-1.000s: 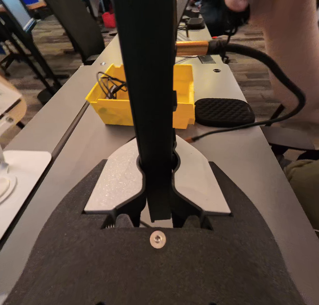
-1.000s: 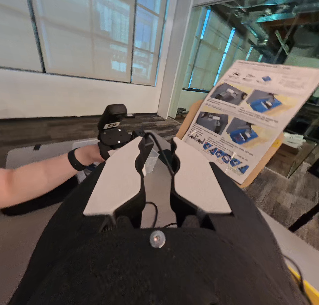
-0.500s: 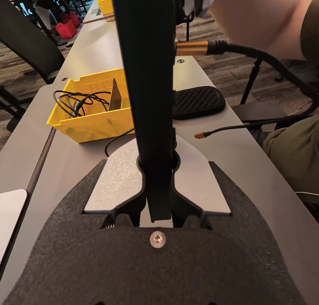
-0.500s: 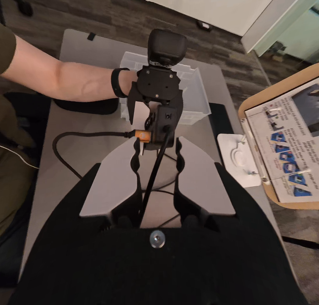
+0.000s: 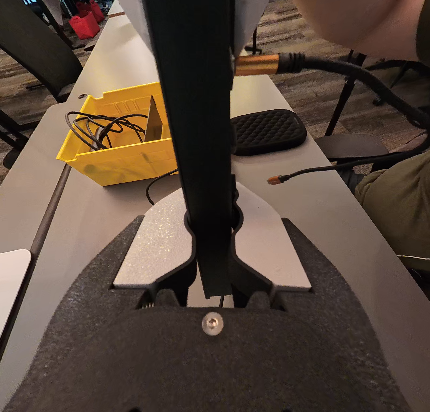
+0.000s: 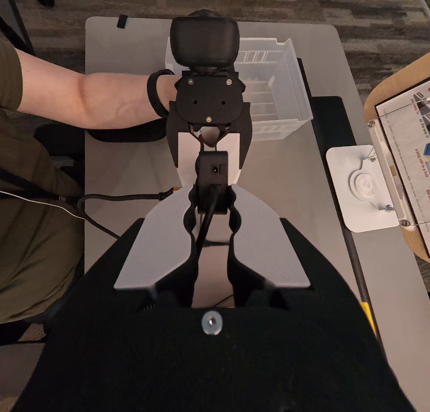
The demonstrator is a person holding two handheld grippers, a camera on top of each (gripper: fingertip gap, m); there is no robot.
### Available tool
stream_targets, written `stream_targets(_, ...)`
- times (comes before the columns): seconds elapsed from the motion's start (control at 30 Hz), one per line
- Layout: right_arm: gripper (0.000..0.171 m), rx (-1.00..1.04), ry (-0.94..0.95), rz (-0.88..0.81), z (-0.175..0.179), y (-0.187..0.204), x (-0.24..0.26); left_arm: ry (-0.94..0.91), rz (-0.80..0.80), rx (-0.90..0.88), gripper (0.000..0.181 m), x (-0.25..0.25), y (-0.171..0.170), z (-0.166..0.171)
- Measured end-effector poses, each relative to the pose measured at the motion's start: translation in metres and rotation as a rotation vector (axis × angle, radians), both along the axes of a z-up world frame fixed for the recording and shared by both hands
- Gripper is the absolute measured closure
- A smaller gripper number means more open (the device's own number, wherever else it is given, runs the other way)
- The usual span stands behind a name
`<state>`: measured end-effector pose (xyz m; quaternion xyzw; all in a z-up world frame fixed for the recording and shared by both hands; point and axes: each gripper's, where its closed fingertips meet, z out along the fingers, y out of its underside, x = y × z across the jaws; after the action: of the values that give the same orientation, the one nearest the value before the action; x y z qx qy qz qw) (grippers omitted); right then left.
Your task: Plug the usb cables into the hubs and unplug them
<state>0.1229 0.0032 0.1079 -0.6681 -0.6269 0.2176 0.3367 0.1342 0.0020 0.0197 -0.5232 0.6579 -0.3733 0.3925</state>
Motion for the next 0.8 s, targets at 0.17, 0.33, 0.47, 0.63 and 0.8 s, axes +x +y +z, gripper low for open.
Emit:
stream_targets(0.17, 0.134, 0.169, -0.015, -0.049, 0.007, 0.013, 0.011, 0.003, 0.052, -0.012, 0.156, 0.0, 0.01, 0.0)
stream_targets(0.33, 0.128, 0.458, 0.278, -0.14, 0.052, -0.01, 0.038, -0.06, 0.063, -0.03, 0.156, -0.024, 0.018, 0.016)
stream_targets(0.47, 0.158, 0.464, 0.491, -0.124, 0.017, -0.051, 0.051, -0.018, 0.088, -0.007, 0.156, -0.058, 0.024, 0.017)
stream_targets(0.63, 0.15, 0.245, 0.497, -0.407, -0.105, -0.041, 0.052, -0.077, 0.16, -0.029, 0.156, -0.08, 0.036, 0.032)
stream_targets(0.8, 0.139, 0.036, 0.444, -0.855, -0.189, 0.001, 0.056, -0.108, 0.221, -0.055, 0.156, -0.089, 0.049, 0.035)
